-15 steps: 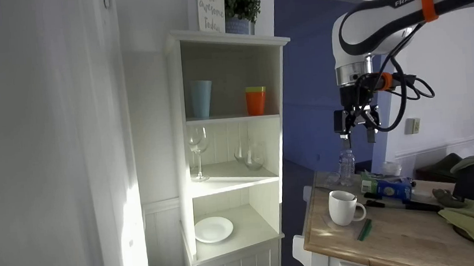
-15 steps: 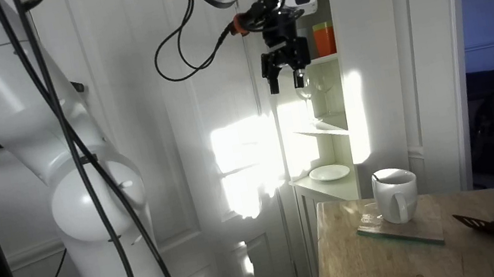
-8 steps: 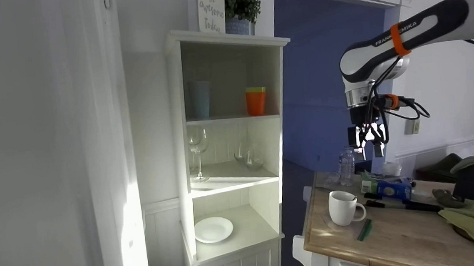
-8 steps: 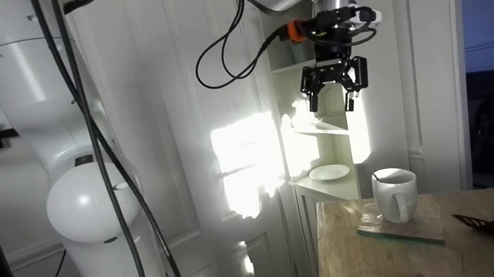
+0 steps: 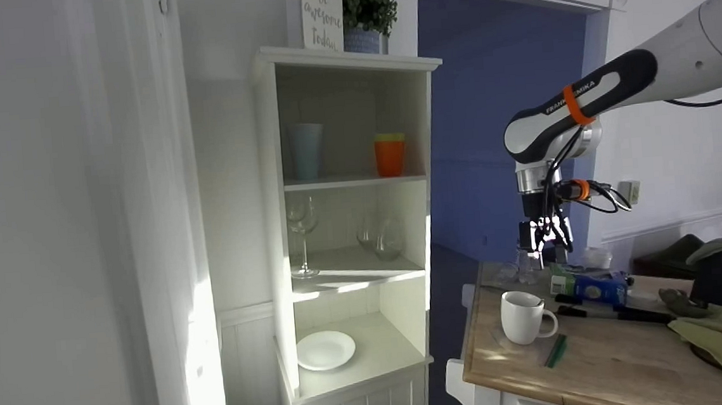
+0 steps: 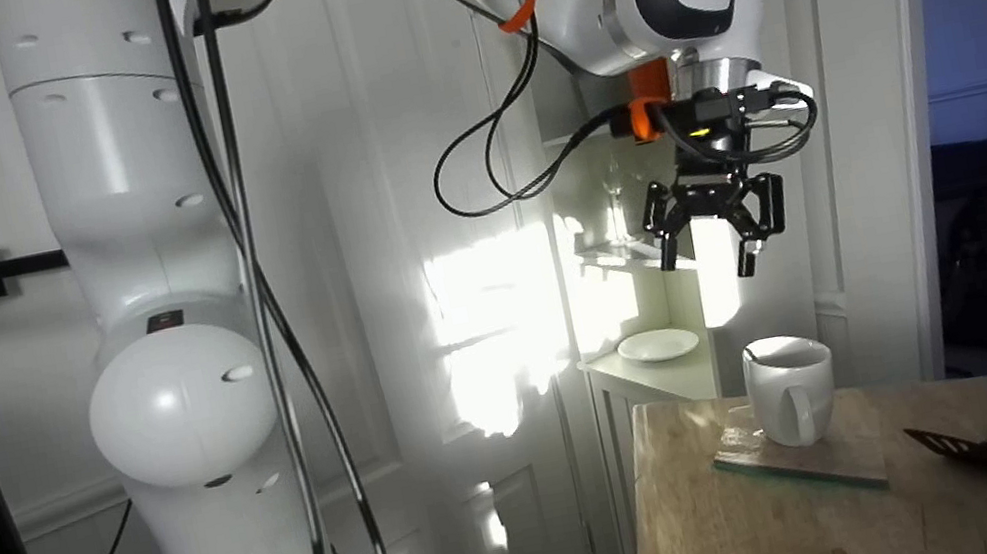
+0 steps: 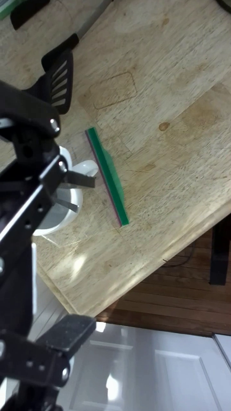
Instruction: Remove the spoon from the white cup
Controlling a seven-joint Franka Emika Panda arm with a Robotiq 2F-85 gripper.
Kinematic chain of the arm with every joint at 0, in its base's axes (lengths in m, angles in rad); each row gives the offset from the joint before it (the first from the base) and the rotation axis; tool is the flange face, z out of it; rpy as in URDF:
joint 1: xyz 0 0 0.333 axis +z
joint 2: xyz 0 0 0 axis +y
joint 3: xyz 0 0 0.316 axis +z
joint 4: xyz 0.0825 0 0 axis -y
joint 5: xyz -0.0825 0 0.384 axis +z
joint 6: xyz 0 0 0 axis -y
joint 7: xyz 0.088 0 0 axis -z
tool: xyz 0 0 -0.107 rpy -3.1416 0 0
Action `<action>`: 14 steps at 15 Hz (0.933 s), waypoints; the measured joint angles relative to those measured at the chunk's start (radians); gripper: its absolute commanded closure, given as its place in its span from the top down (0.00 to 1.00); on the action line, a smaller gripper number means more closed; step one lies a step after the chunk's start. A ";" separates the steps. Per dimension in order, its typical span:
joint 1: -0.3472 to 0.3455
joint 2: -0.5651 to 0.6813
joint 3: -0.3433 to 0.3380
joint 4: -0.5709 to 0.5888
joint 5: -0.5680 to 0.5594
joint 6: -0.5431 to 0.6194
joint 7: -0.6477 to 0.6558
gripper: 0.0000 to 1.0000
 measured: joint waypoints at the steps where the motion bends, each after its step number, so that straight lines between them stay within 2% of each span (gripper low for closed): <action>1: 0.000 0.008 0.000 0.002 0.000 0.007 0.000 1.00; 5: 0.000 0.013 0.001 0.006 0.001 0.010 0.000 1.00; 12: -0.012 0.118 0.000 0.062 -0.004 0.095 0.157 1.00; 13: -0.015 0.140 -0.001 0.074 -0.004 0.096 0.178 0.95; 14: -0.017 0.160 -0.002 0.085 -0.004 0.096 0.196 0.83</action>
